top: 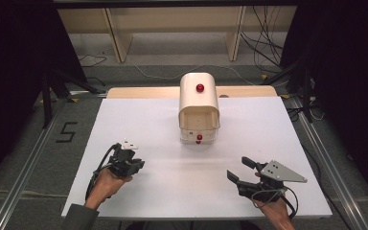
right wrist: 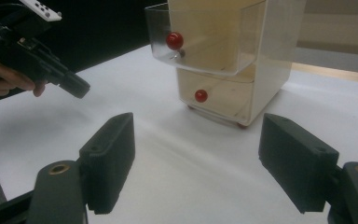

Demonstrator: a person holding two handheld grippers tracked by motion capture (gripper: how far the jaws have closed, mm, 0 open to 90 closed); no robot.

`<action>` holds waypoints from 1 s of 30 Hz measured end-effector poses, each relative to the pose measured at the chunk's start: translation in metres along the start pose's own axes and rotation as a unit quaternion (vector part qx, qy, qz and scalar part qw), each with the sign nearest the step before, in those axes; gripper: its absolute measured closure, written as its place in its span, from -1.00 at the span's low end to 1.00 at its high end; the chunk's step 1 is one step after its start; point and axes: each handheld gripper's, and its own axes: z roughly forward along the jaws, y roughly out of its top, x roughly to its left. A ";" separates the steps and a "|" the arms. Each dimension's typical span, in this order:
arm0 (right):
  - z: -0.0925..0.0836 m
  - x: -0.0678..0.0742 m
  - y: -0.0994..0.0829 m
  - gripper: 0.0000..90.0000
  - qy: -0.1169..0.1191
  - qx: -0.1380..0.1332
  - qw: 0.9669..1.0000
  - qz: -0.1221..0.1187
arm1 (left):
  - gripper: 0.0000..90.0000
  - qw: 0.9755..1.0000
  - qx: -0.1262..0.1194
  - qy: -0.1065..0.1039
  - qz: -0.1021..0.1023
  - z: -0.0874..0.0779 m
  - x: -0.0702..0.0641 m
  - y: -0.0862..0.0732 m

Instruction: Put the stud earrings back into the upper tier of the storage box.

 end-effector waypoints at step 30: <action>0.000 0.000 0.000 -0.65 -0.002 -0.024 1.000 0.010 | 0.77 0.994 -0.083 -0.060 0.020 -0.030 -0.030 0.032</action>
